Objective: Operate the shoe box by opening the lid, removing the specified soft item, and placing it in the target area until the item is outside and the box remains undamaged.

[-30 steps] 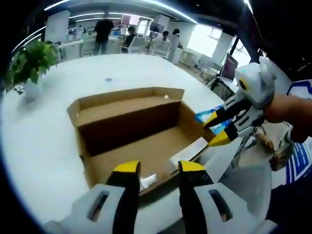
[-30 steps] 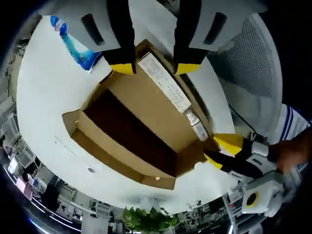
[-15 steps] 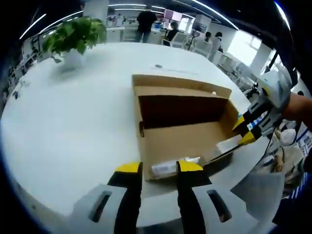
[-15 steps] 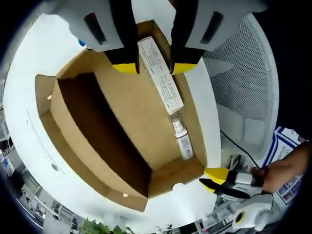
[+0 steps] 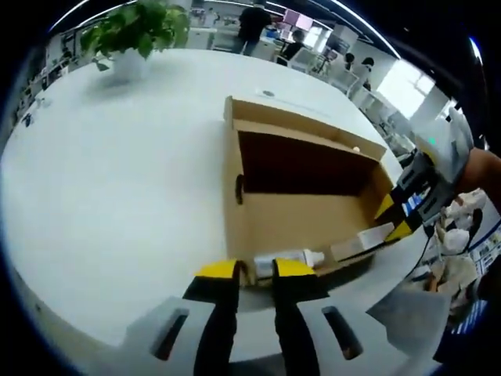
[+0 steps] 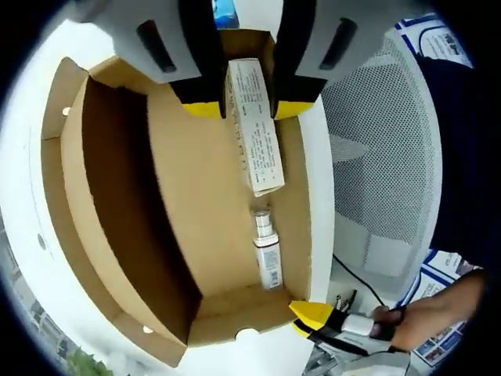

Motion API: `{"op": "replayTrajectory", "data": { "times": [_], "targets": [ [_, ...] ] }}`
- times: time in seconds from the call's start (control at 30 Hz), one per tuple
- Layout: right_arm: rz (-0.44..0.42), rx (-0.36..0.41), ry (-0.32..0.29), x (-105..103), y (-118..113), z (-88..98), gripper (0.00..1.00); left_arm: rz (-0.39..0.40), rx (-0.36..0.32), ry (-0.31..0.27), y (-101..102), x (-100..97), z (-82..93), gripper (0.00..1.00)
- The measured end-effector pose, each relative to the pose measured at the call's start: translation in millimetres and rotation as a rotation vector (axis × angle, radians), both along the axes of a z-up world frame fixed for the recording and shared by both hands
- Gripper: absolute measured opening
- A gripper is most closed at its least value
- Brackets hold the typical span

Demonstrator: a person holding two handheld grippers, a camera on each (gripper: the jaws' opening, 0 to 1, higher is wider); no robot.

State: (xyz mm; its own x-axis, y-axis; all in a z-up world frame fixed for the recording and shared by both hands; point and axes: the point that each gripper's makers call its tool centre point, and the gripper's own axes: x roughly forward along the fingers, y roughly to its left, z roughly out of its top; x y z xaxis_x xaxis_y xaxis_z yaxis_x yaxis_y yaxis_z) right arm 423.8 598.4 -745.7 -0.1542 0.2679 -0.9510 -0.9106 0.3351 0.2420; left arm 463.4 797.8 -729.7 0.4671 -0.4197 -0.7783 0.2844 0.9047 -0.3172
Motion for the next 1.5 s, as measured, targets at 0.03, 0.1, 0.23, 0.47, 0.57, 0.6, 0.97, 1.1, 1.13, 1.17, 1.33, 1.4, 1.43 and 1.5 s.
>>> {"op": "replayTrajectory", "data": {
  "times": [0.03,0.1,0.23,0.47,0.57,0.6,0.97,1.1,1.13,1.17,1.33,1.4,1.43,1.5],
  "targets": [
    [0.009,-0.003,-0.001,0.6,-0.6,0.2,0.2,0.0,0.003,-0.001,-0.1,0.1,-0.3,0.13],
    [0.027,0.0,-0.008,0.3,-0.6,2.3,0.21,0.012,-0.003,-0.002,-0.1,0.3,-0.3,0.12],
    [0.044,0.011,0.021,-4.2,-1.4,6.9,0.27,0.012,0.007,-0.003,-0.2,1.5,-1.7,0.11],
    [0.103,-0.024,0.021,-14.7,-1.0,-15.2,0.24,0.02,0.005,0.004,2.2,0.9,-2.6,0.08],
    [0.123,-0.024,-0.017,-14.5,2.3,-24.1,0.18,0.022,0.004,-0.001,2.5,0.0,-2.1,0.07],
    [0.129,-0.029,-0.025,-15.9,2.2,-28.9,0.18,0.018,0.009,-0.002,2.4,-0.8,-2.1,0.06],
    [0.151,-0.003,-0.075,-12.3,1.9,-32.9,0.18,0.014,0.034,-0.007,4.6,-10.4,-2.0,0.04],
    [0.163,0.018,-0.134,-5.5,5.2,-31.1,0.18,0.016,0.034,-0.01,4.5,-10.8,-2.7,0.04],
    [0.161,0.018,-0.138,-4.7,5.4,-31.0,0.18,0.015,0.036,-0.01,4.3,-10.3,-2.3,0.04],
    [0.161,0.02,-0.144,-4.0,5.6,-30.6,0.18,0.015,0.037,-0.009,4.3,-10.1,-2.2,0.04],
    [0.165,0.027,-0.17,-1.4,6.3,-26.2,0.18,0.017,0.032,-0.006,4.6,-9.6,-2.5,0.05],
    [0.164,0.031,-0.177,0.0,6.9,-22.0,0.18,0.021,0.03,-0.006,4.8,-9.9,-2.3,0.05],
    [0.166,0.032,-0.184,1.1,6.6,-19.6,0.18,0.021,0.029,-0.006,4.8,-9.9,-2.3,0.05],
    [0.17,0.033,-0.194,3.0,6.2,-15.2,0.18,0.024,0.025,-0.005,5.0,-9.5,-2.4,0.05]
  ]
}}
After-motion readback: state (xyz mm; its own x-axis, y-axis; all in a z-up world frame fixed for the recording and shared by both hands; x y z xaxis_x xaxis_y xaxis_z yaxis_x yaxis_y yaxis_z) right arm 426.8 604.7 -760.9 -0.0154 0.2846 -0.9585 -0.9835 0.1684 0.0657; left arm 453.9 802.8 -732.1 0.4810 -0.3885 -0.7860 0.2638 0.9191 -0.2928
